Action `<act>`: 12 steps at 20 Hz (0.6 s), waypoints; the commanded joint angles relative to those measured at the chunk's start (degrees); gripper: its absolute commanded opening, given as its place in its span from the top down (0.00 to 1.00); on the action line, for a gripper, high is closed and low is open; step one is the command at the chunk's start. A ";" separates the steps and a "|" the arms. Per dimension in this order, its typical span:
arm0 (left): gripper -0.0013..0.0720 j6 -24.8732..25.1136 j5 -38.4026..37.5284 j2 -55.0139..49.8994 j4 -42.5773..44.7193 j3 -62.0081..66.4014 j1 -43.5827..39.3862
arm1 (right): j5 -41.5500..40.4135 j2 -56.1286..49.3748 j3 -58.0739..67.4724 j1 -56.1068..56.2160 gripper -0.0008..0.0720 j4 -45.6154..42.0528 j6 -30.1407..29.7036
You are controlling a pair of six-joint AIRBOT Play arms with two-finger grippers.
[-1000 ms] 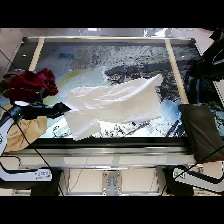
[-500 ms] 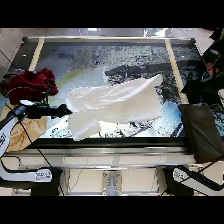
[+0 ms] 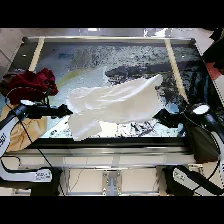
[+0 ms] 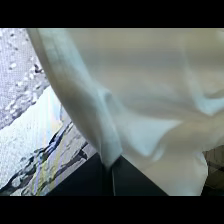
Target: Fold the shirts.
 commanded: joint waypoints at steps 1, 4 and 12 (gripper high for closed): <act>0.97 0.02 -0.02 0.04 0.00 0.02 0.00 | -8.52 -2.43 -4.17 2.91 0.27 6.62 -0.24; 0.97 0.02 -0.04 0.04 0.00 0.02 0.00 | -15.61 -5.95 -4.11 6.88 0.27 12.07 -1.88; 0.97 0.02 -0.04 0.11 -0.02 0.07 0.00 | -22.80 -8.55 -4.07 9.29 0.97 16.81 -2.71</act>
